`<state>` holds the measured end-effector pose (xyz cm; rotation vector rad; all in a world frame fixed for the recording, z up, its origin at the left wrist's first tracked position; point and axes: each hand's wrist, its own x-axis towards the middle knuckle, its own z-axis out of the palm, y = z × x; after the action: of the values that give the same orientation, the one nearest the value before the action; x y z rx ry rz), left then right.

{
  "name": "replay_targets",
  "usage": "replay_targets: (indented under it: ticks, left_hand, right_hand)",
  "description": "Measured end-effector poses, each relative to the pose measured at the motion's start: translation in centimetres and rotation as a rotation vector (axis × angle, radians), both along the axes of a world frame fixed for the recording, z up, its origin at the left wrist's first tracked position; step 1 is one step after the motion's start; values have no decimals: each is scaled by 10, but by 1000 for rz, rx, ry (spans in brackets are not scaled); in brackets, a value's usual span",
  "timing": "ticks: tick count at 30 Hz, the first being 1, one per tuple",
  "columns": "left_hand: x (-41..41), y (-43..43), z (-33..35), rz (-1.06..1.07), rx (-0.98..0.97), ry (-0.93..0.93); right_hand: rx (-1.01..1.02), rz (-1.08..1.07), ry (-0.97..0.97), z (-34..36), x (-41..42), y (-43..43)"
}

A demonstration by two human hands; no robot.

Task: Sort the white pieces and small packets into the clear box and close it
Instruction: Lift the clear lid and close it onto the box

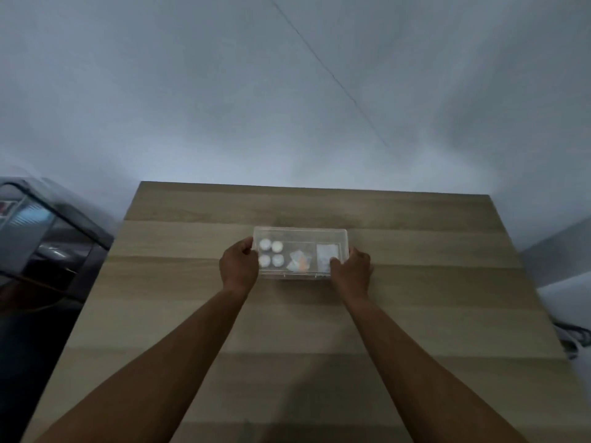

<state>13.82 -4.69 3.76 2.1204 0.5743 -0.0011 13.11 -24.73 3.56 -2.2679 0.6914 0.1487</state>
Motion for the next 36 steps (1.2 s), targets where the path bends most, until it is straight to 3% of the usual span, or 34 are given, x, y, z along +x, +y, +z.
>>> replay_targets:
  ticks: [24,36]
  left_hand:
    - [1,7,-16,-43,-94,49]
    - [-26,5,-26,30,-197,7]
  right_hand:
    - [10,80,56,-8,-1,-5]
    - [179,68,-90,-16,-31,-1]
